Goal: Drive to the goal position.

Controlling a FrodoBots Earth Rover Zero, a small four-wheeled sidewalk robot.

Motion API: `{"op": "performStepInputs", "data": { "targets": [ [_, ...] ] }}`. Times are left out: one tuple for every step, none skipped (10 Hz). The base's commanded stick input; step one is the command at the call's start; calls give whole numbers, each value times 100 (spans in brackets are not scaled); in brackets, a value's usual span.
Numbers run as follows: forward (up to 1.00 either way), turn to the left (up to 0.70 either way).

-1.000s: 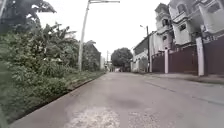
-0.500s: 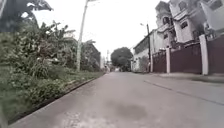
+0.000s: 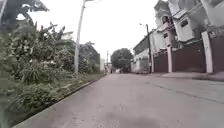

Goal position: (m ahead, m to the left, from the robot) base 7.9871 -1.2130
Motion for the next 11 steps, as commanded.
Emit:
{"op": "performStepInputs", "data": {
  "targets": [
    [70,0],
    [70,0],
    [70,0],
    [70,-1],
    [70,-6],
    [70,-13],
    [70,-18],
    [70,-11],
    [70,0],
    [70,0],
    [70,0]
  ]
}}
